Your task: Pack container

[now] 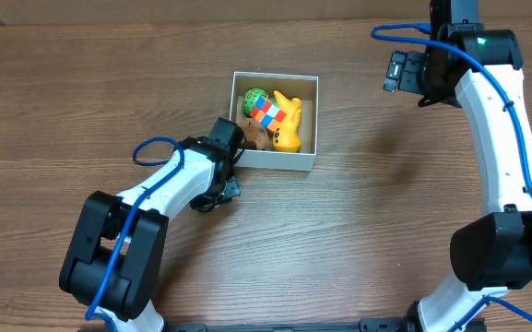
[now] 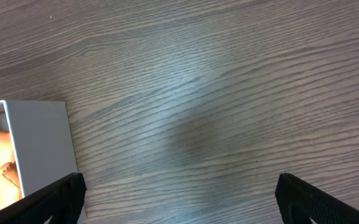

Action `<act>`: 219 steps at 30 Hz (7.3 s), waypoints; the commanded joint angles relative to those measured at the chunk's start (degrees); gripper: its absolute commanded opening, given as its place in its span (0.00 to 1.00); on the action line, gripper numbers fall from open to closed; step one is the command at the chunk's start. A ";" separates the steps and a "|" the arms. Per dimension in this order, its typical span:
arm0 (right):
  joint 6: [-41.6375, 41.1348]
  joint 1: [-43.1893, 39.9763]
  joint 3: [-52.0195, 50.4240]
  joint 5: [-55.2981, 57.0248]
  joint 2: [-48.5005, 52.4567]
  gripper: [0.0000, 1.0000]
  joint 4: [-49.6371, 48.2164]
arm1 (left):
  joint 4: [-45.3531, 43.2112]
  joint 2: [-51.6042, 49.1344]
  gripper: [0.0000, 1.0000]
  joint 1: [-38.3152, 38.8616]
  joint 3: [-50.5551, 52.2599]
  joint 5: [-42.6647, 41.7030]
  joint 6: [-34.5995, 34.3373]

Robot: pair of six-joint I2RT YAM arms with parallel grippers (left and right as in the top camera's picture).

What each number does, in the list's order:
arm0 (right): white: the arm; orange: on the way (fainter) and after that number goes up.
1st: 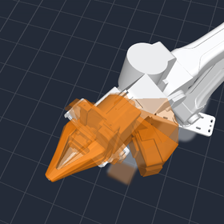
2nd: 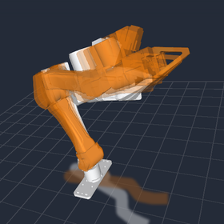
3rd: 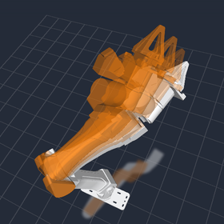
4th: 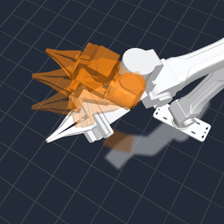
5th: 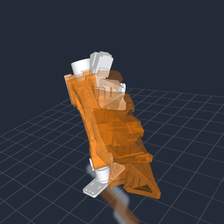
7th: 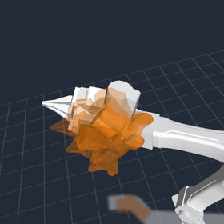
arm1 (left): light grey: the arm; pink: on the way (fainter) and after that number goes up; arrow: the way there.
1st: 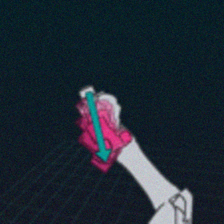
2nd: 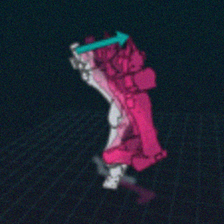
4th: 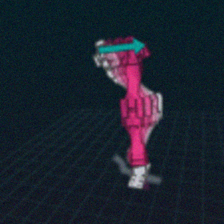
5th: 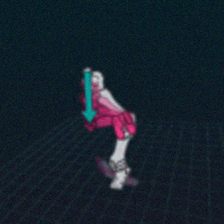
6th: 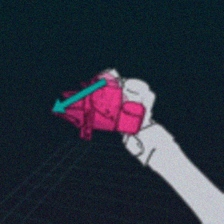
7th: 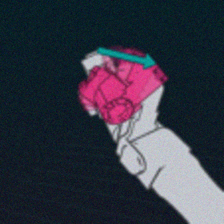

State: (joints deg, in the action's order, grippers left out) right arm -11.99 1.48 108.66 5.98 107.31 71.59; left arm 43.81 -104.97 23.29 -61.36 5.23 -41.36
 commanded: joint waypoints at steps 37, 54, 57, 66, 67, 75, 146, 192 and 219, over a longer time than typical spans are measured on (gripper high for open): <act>-0.42 -0.33 1.11 0.42 -1.16 1.00 -0.17 | 27.02 -0.50 0.11 0.70 -46.07 6.99 8.87; -0.42 -0.33 1.11 0.42 -1.16 1.00 -0.17 | 14.49 -3.89 0.16 12.52 -45.51 6.08 11.26; -0.42 -0.33 1.11 0.42 -1.16 1.00 -0.17 | 14.36 -6.64 0.16 12.74 -45.51 5.42 11.85; -0.42 -0.33 1.11 0.42 -1.16 1.00 -0.17 | 11.85 -11.91 0.24 12.74 -45.51 2.27 17.66; -0.42 -0.33 1.11 0.39 -1.16 1.00 -0.17 | 11.56 -11.69 0.30 12.74 -45.59 2.19 18.14; -0.42 -0.33 1.11 0.39 -1.16 1.00 -0.17 | 12.72 -7.37 0.80 11.39 -49.20 2.93 22.27; -0.42 -0.33 1.11 0.42 -1.16 1.00 -0.17 | 19.56 3.74 1.00 -15.41 -53.27 15.93 22.08; -0.42 -0.33 1.11 0.42 -1.16 1.00 -0.17 | 19.56 3.74 1.00 -15.41 -53.27 15.93 22.10; -0.42 -0.33 1.11 0.39 -1.16 1.00 -0.17 | 19.58 3.74 1.00 -15.41 -53.24 15.93 22.10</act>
State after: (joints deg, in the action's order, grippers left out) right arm -11.99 1.48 108.66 5.96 107.31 71.59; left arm 63.26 -101.54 7.99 -114.15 20.27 -20.34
